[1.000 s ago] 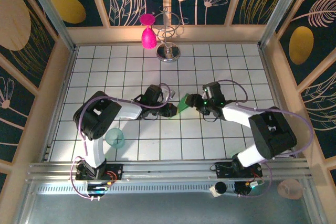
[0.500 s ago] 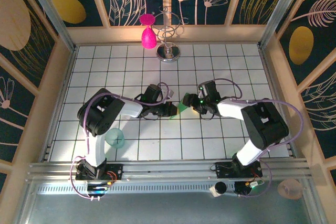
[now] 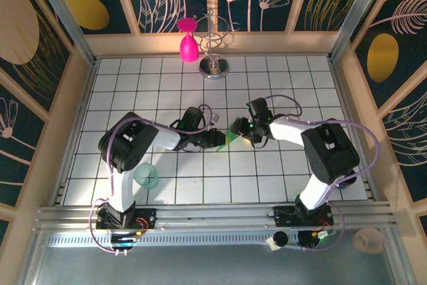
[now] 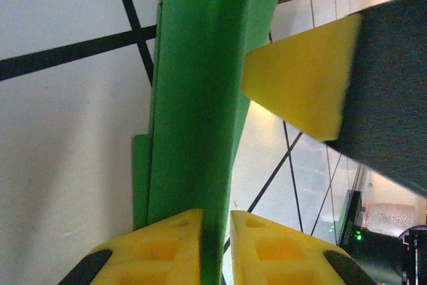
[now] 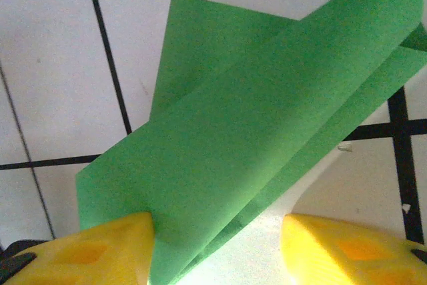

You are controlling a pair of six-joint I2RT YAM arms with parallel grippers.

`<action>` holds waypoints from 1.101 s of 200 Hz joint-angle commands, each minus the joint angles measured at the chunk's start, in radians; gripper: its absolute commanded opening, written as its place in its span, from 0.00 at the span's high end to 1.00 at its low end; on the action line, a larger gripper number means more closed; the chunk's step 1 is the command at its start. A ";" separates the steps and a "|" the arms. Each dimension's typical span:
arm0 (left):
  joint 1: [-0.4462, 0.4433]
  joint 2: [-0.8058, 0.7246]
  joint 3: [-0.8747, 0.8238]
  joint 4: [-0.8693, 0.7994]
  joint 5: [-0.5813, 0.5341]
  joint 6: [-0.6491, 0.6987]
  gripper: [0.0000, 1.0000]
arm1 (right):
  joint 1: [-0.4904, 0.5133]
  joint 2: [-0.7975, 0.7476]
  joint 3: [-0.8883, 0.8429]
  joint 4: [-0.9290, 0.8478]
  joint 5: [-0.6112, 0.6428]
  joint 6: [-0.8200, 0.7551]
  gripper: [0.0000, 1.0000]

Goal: Fold a paper plane with a square sheet of paper (pick it up from the middle)
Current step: Fold the wing for the fifth time at the center of the table.

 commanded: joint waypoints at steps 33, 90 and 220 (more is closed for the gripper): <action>0.008 -0.115 -0.052 -0.040 -0.092 0.039 0.71 | 0.035 0.158 0.034 0.000 0.114 -0.002 0.44; 0.008 -0.150 -0.058 -0.151 -0.167 0.080 0.63 | 0.035 0.168 0.040 0.001 0.106 0.017 0.43; -0.039 -0.109 -0.032 -0.253 -0.202 0.129 0.60 | 0.035 0.226 0.053 -0.015 0.086 0.051 0.45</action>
